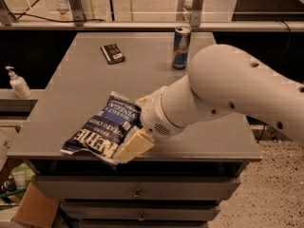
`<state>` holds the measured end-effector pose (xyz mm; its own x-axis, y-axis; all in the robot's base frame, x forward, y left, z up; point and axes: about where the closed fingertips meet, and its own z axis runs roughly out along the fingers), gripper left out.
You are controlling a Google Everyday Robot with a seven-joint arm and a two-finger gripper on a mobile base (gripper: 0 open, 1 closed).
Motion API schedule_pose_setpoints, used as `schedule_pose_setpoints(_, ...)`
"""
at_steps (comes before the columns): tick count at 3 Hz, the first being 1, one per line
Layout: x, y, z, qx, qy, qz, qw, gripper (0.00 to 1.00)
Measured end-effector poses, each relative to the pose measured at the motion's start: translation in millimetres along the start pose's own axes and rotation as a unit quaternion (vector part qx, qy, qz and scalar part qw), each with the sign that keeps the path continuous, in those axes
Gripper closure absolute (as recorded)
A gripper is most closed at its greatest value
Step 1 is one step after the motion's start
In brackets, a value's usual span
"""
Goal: Move blue chip bag near redbull can
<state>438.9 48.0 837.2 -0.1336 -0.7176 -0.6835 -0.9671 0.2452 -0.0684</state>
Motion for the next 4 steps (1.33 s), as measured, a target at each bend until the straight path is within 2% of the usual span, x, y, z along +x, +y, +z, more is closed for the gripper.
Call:
schedule_pose_setpoints(3, 5.4, -19.7, -25.8, 0.029, -0.006, 0.028, 0.9992, 0.88)
schedule_pose_setpoints(4, 8.8, -24.9, -34.8, 0.039, -0.006, 0.039, 0.9984, 1.00)
